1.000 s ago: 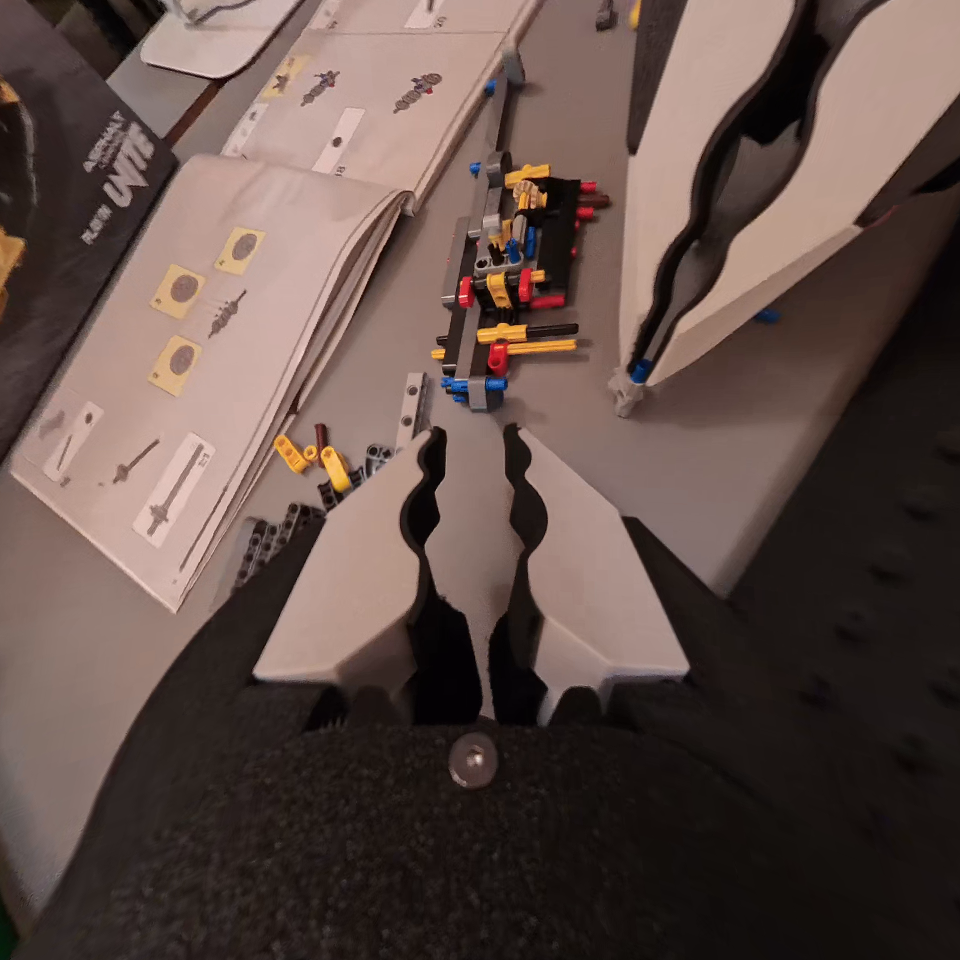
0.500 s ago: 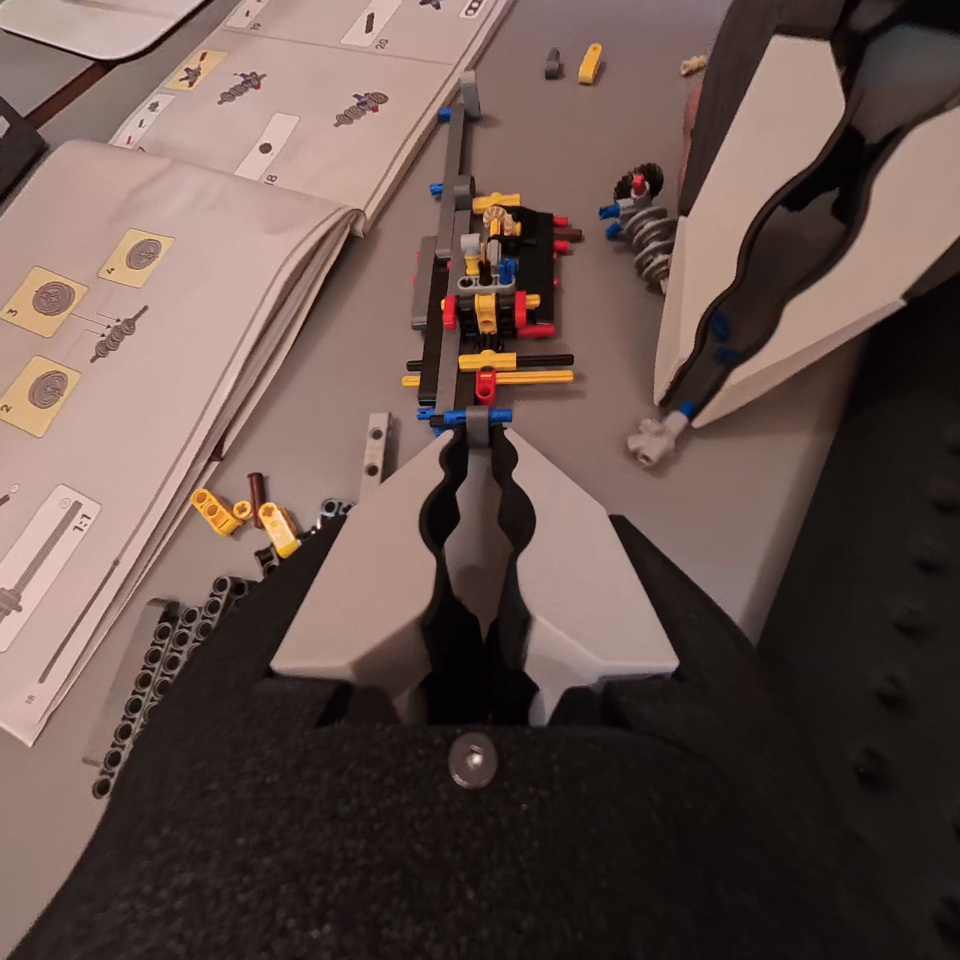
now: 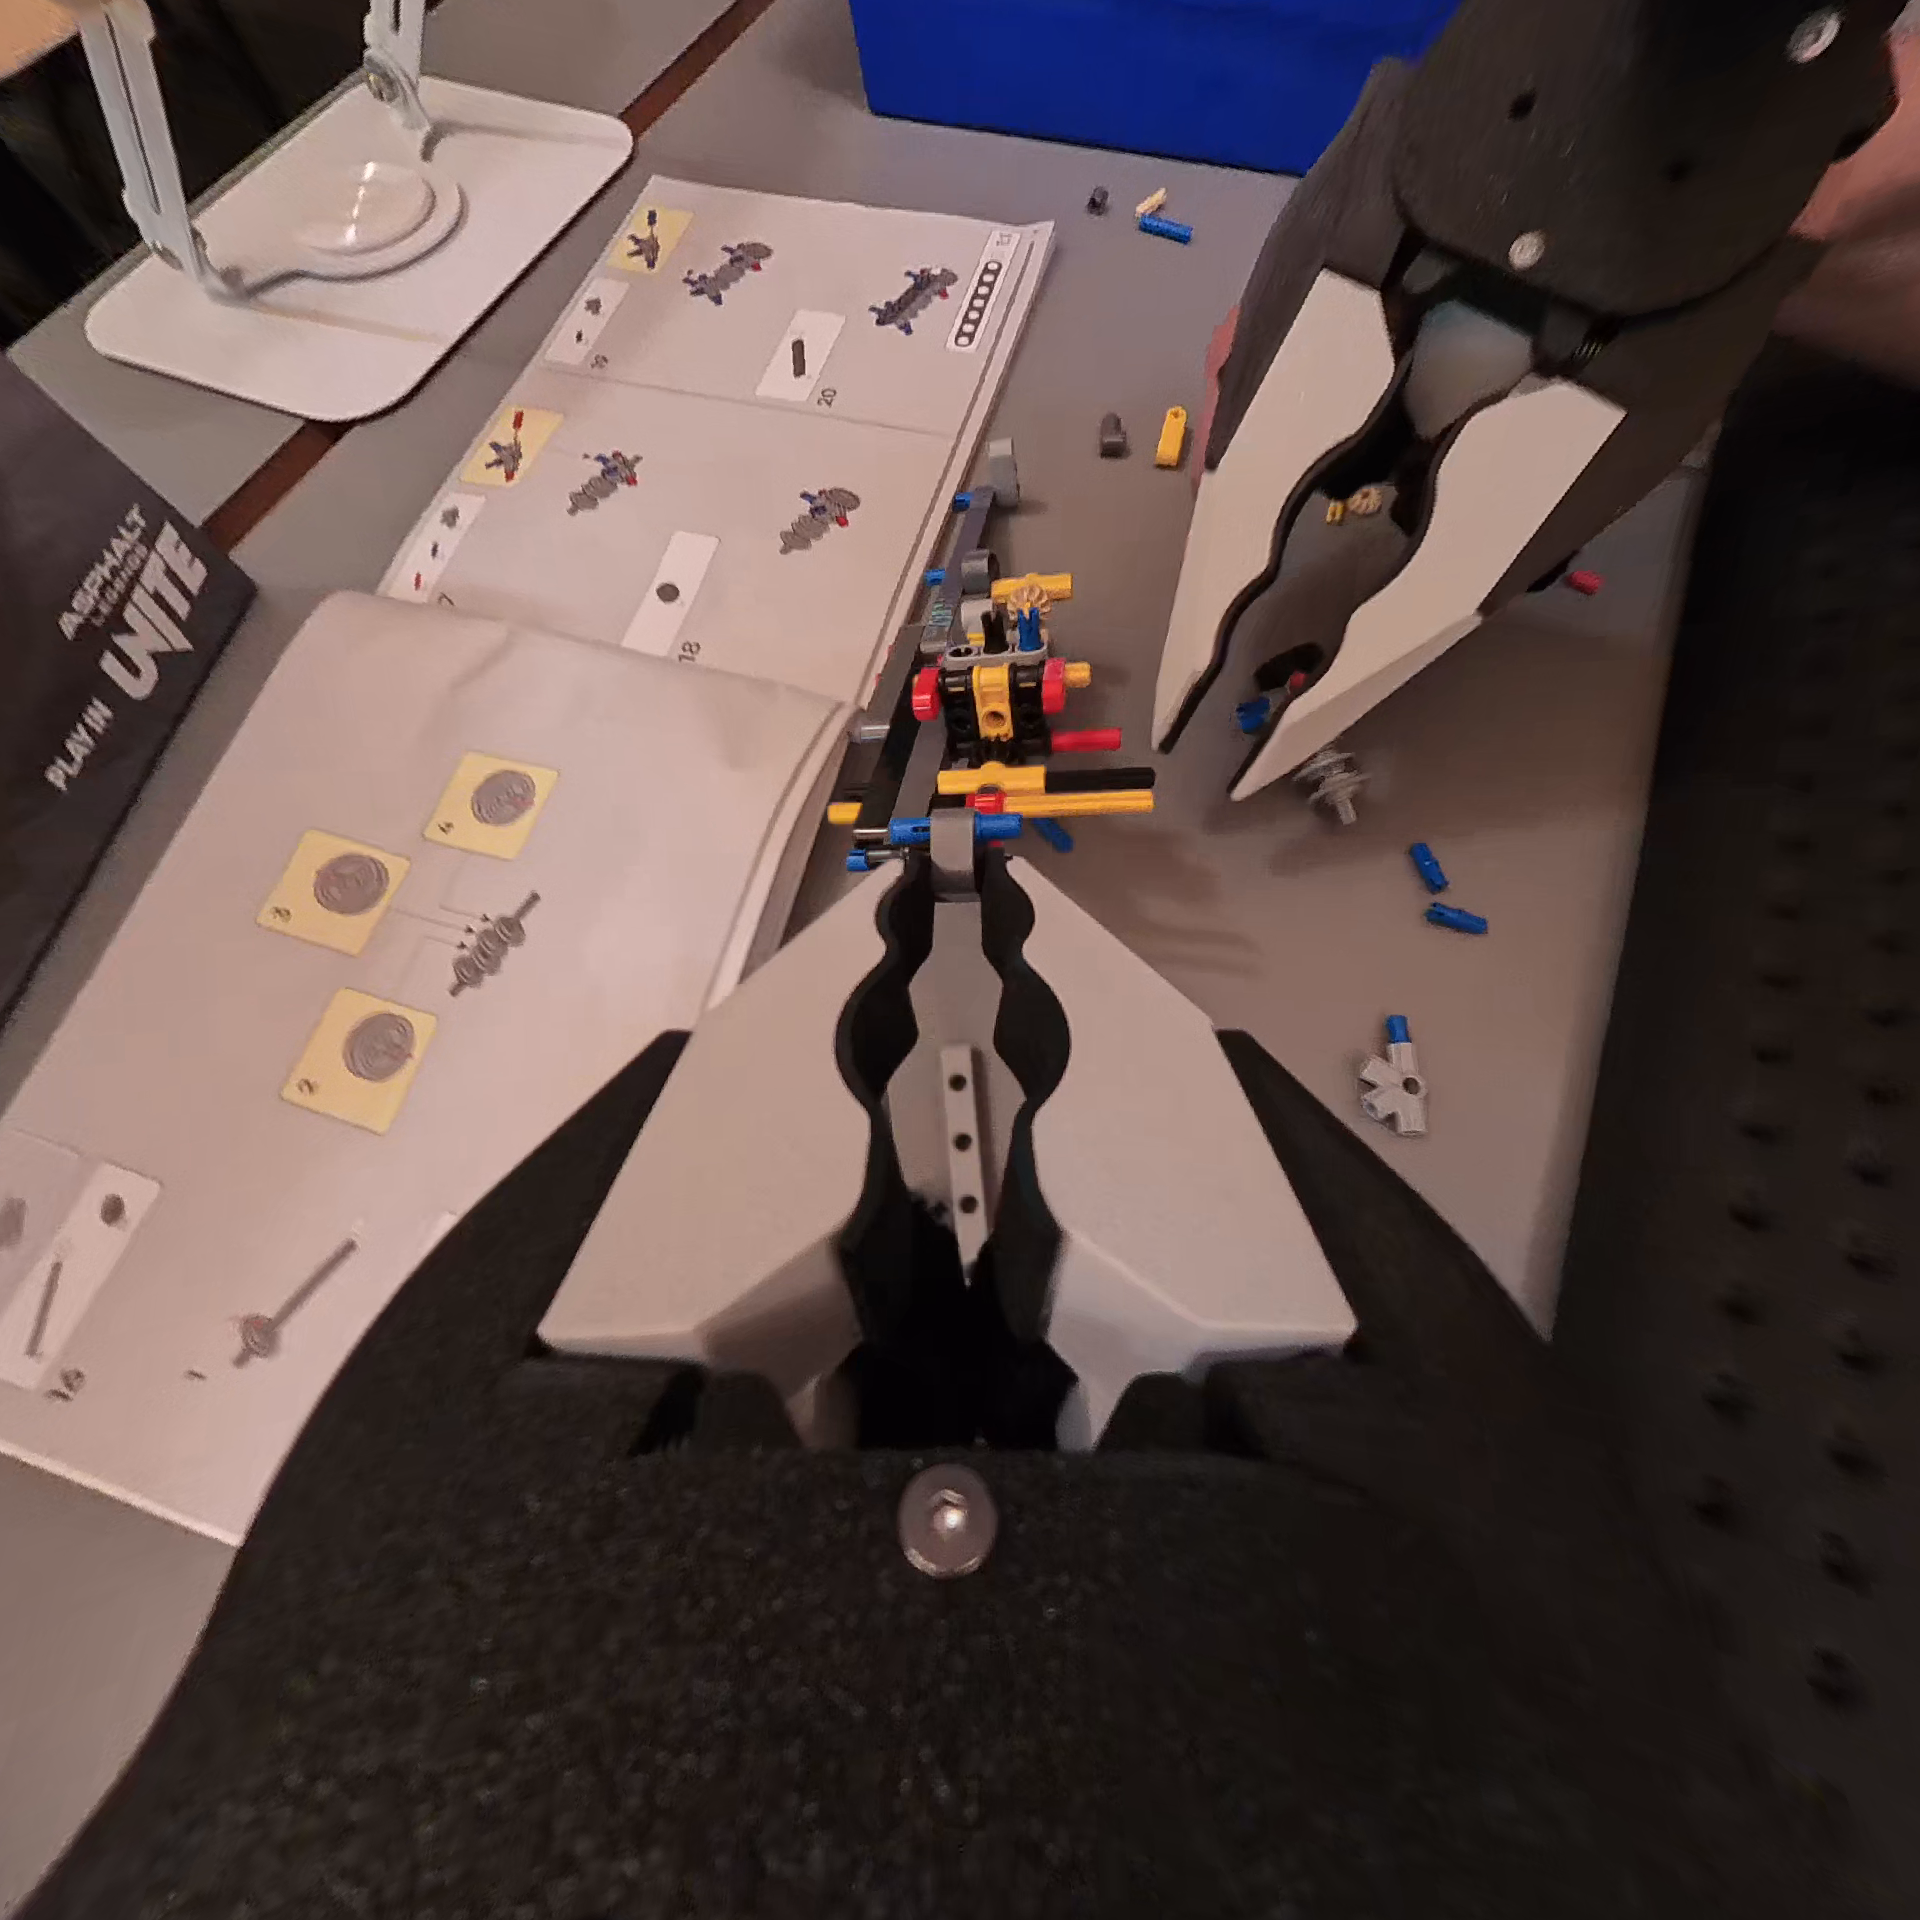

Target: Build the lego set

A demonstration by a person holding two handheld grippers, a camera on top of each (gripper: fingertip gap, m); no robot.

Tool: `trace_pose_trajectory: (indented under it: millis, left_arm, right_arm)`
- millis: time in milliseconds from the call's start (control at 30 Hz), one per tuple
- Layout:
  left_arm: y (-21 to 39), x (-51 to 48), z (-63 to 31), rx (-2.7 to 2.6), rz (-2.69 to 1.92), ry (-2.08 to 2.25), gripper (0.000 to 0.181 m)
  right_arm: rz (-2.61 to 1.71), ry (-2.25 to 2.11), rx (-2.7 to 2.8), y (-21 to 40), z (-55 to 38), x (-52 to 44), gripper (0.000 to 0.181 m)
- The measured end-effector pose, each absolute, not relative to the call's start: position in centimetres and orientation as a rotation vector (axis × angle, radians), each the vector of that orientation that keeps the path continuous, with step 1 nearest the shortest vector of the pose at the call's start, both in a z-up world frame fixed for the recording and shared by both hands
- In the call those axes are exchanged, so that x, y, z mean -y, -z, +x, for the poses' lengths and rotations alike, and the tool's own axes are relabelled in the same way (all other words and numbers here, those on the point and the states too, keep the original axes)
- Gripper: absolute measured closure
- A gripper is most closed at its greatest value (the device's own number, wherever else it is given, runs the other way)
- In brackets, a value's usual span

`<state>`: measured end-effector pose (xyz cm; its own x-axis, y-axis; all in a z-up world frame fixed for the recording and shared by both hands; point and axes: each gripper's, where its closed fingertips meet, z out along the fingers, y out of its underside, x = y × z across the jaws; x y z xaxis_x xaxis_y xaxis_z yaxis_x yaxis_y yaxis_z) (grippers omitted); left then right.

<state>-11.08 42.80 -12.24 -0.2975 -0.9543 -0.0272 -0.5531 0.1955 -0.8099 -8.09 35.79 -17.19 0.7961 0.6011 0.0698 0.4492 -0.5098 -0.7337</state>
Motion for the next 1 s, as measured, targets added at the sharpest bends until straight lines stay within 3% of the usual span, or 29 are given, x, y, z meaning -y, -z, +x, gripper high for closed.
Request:
trace_pose_trajectory:
  millis: [733, 1000]
  left_arm:
    - [11.9, -46.1, -8.7, -2.028, -1.319, 0.997, 0.174]
    - [12.6, -46.4, -8.6, -2.021, -1.335, 1.028, 0.174]
  right_arm:
    - [-2.468, -0.105, 0.792, 20.8, -7.8, -40.7, 0.157]
    - [-2.462, -0.196, 0.872, 21.0, -9.4, -40.0, 0.176]
